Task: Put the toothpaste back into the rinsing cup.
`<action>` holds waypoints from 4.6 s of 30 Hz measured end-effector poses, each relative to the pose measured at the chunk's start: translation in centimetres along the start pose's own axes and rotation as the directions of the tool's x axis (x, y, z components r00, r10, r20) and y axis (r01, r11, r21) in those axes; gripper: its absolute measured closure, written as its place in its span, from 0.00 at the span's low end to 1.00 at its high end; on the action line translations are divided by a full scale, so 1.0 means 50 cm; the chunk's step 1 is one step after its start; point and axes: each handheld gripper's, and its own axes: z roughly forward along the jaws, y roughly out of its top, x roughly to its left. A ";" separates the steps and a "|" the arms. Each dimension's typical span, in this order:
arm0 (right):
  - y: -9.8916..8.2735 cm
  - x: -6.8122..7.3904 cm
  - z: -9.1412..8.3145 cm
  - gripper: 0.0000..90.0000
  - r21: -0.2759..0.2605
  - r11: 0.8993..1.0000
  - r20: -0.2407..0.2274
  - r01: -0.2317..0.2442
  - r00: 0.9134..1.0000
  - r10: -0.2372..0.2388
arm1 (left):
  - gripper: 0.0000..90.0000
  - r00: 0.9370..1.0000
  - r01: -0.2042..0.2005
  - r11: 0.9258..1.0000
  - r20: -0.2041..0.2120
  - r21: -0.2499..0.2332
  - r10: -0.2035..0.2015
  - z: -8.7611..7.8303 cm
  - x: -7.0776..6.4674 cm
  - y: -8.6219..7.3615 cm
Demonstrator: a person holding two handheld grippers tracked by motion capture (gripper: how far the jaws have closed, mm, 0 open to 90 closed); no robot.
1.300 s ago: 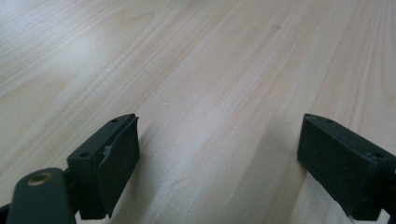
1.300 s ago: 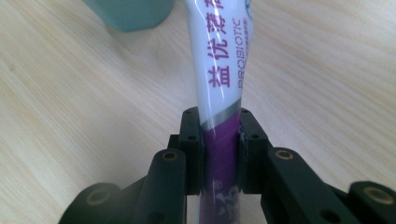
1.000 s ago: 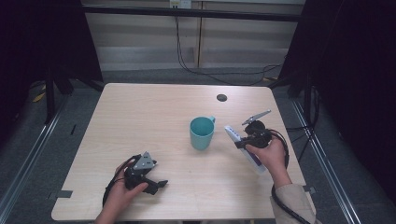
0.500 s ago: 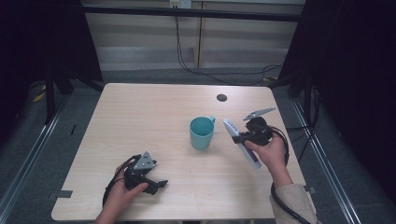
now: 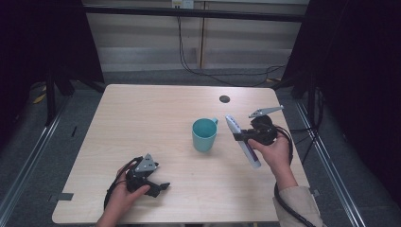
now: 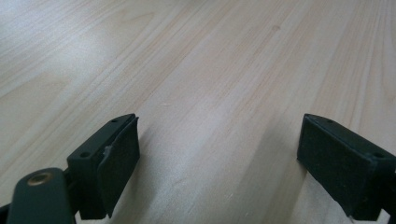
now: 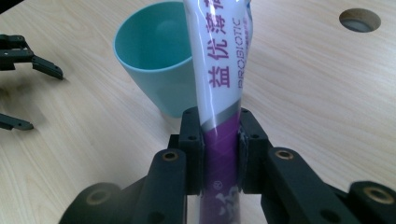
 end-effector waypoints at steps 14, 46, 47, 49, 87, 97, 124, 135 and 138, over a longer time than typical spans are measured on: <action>0.022 0.011 -0.010 0.85 -0.095 0.996 -0.004 0.001 1.000 -0.002 | 0.14 1.000 0.000 1.000 -0.004 0.000 0.000 0.000 0.000 0.000; 0.072 0.030 -0.012 0.85 -0.243 0.970 0.032 -0.002 0.999 0.010 | 0.14 1.000 0.001 1.000 0.000 -0.002 -0.001 0.000 0.000 0.000; 0.074 0.031 -0.012 0.85 -0.245 0.970 0.039 -0.001 0.999 0.011 | 0.14 1.000 0.001 1.000 -0.001 -0.002 -0.001 0.000 0.000 0.000; 0.078 0.032 -0.011 0.85 -0.245 0.970 0.037 0.000 0.999 0.010 | 0.14 1.000 0.001 1.000 -0.001 -0.002 -0.001 0.000 0.000 0.000; 0.146 0.052 0.018 0.85 -0.346 0.938 0.053 0.021 0.999 -0.003 | 0.14 1.000 -0.004 1.000 -0.002 0.000 0.004 0.000 0.001 0.000; 0.162 0.061 0.028 0.85 -0.359 0.933 0.054 0.037 0.998 -0.019 | 0.14 1.000 -0.004 1.000 -0.002 0.000 0.004 0.000 0.001 0.000; 0.189 0.081 0.063 0.85 -0.403 0.913 0.059 0.060 0.997 -0.040 | 0.14 1.000 -0.003 1.000 0.001 0.002 0.003 -0.001 0.001 0.000; 0.191 0.082 0.083 0.85 -0.418 0.907 0.049 0.056 0.998 -0.039 | 0.14 1.000 -0.004 1.000 -0.002 0.000 0.004 0.000 0.000 0.000; 0.192 0.084 0.090 0.85 -0.416 0.907 0.047 0.060 0.998 -0.045 | 0.14 1.000 -0.002 1.000 -0.002 -0.001 0.002 0.000 0.000 0.000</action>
